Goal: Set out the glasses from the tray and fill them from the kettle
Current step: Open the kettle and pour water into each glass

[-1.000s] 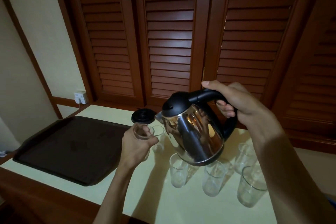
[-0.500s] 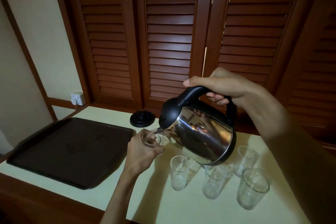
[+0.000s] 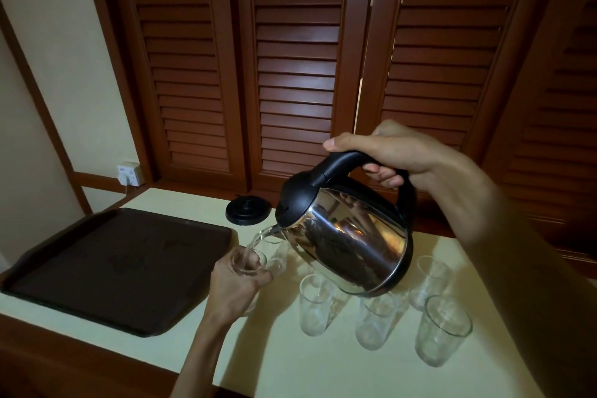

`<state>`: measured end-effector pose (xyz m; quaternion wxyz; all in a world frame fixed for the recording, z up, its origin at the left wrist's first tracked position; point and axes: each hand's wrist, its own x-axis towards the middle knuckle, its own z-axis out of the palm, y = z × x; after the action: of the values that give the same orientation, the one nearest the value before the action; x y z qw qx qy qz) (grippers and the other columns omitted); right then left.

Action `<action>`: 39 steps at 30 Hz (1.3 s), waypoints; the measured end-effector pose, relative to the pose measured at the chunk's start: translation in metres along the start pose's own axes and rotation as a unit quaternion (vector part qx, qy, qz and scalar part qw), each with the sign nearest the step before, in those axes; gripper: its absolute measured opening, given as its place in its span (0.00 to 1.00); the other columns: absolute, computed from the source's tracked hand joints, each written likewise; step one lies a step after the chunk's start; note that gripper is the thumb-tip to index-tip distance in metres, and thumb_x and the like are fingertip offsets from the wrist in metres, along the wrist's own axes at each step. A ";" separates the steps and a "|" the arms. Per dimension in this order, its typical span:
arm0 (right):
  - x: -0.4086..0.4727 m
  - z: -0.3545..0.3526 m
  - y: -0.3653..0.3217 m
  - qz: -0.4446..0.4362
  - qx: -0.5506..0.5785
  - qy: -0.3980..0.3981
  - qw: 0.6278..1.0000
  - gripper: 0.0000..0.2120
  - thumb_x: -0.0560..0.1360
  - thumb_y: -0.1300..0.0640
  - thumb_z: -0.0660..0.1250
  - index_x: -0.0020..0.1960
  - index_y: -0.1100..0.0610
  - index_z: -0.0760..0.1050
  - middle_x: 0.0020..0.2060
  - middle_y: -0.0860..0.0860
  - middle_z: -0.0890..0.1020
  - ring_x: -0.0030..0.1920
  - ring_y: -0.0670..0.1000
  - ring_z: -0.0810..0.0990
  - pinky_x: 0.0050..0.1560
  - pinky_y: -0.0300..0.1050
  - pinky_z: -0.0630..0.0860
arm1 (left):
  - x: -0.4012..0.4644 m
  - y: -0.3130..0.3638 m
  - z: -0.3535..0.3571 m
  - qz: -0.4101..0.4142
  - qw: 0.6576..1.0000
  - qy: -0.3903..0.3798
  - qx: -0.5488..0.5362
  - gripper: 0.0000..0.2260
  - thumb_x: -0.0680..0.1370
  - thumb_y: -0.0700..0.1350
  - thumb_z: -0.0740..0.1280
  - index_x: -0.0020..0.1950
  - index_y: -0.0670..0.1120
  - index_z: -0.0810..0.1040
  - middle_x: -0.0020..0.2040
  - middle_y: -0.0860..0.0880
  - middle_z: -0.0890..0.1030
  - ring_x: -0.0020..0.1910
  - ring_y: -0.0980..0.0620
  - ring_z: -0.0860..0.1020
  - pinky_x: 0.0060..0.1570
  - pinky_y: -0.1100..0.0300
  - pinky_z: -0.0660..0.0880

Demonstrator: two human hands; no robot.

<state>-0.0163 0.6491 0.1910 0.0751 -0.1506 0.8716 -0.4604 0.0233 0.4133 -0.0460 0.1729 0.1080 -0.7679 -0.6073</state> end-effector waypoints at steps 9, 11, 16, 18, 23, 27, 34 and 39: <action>-0.004 0.001 0.001 0.008 0.025 0.012 1.000 0.28 0.73 0.42 0.75 0.20 0.52 0.70 0.18 0.46 0.67 0.17 0.44 0.62 0.21 0.37 0.58 | -0.003 0.002 0.001 -0.011 1.000 -0.007 -0.022 0.19 0.59 0.43 0.78 0.42 0.35 0.76 0.33 0.49 0.79 0.34 0.52 0.77 0.42 0.55 0.76; -0.005 0.001 0.002 0.006 0.032 0.010 0.999 0.28 0.73 0.42 0.75 0.20 0.53 0.70 0.17 0.46 0.67 0.17 0.44 0.61 0.22 0.37 0.58 | -0.003 0.008 0.001 -0.017 0.999 -0.014 -0.035 0.26 0.55 0.50 0.77 0.43 0.34 0.75 0.34 0.49 0.79 0.34 0.52 0.77 0.42 0.55 0.76; -0.009 -0.002 0.010 0.013 0.057 0.013 0.998 0.31 0.74 0.41 0.73 0.16 0.52 0.72 0.17 0.46 0.67 0.16 0.44 0.61 0.23 0.38 0.58 | 0.005 0.024 0.003 -0.003 0.999 -0.019 -0.047 0.24 0.55 0.45 0.76 0.44 0.33 0.76 0.35 0.47 0.80 0.34 0.52 0.77 0.41 0.55 0.75; -0.011 -0.003 0.016 0.018 0.075 0.023 0.997 0.31 0.74 0.40 0.73 0.17 0.53 0.71 0.17 0.46 0.67 0.16 0.44 0.62 0.23 0.38 0.59 | 0.009 0.030 0.005 0.003 0.999 -0.016 -0.049 0.17 0.58 0.40 0.75 0.42 0.37 0.78 0.35 0.48 0.81 0.34 0.53 0.77 0.41 0.56 0.75; -0.019 -0.006 0.034 0.010 0.136 0.046 0.990 0.28 0.73 0.41 0.74 0.19 0.53 0.73 0.17 0.47 0.67 0.17 0.45 0.63 0.24 0.38 0.58 | 0.017 0.042 0.012 0.029 0.998 -0.010 -0.058 0.11 0.64 0.32 0.75 0.40 0.43 0.78 0.30 0.54 0.81 0.30 0.59 0.77 0.39 0.60 0.74; -0.026 -0.008 0.042 0.005 0.189 0.057 0.980 0.27 0.73 0.42 0.74 0.20 0.53 0.74 0.18 0.47 0.68 0.17 0.45 0.63 0.22 0.38 0.58 | 0.022 0.041 0.016 0.042 0.997 -0.018 -0.055 0.11 0.67 0.28 0.74 0.42 0.41 0.79 0.31 0.52 0.80 0.30 0.60 0.77 0.39 0.62 0.74; -0.036 -0.008 0.050 0.001 0.230 0.079 0.970 0.28 0.75 0.43 0.73 0.19 0.52 0.73 0.17 0.47 0.67 0.17 0.46 0.62 0.25 0.40 0.57 | 0.019 0.025 0.013 0.027 0.994 -0.042 -0.099 0.13 0.62 0.35 0.75 0.45 0.37 0.79 0.39 0.40 0.80 0.41 0.49 0.79 0.45 0.57 0.77; -0.039 -0.008 0.056 0.005 0.253 0.083 0.964 0.28 0.75 0.43 0.73 0.20 0.52 0.73 0.17 0.48 0.67 0.18 0.46 0.63 0.31 0.45 0.57 | 0.016 -0.009 0.009 -0.001 0.995 -0.054 -0.081 0.13 0.66 0.28 0.77 0.46 0.35 0.78 0.42 0.36 0.79 0.44 0.47 0.79 0.48 0.55 0.78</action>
<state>0.0076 0.6984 0.1488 0.0402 -0.0836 0.7309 -0.6761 0.0052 0.4133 -0.0541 0.1385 0.0615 -0.7243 -0.6726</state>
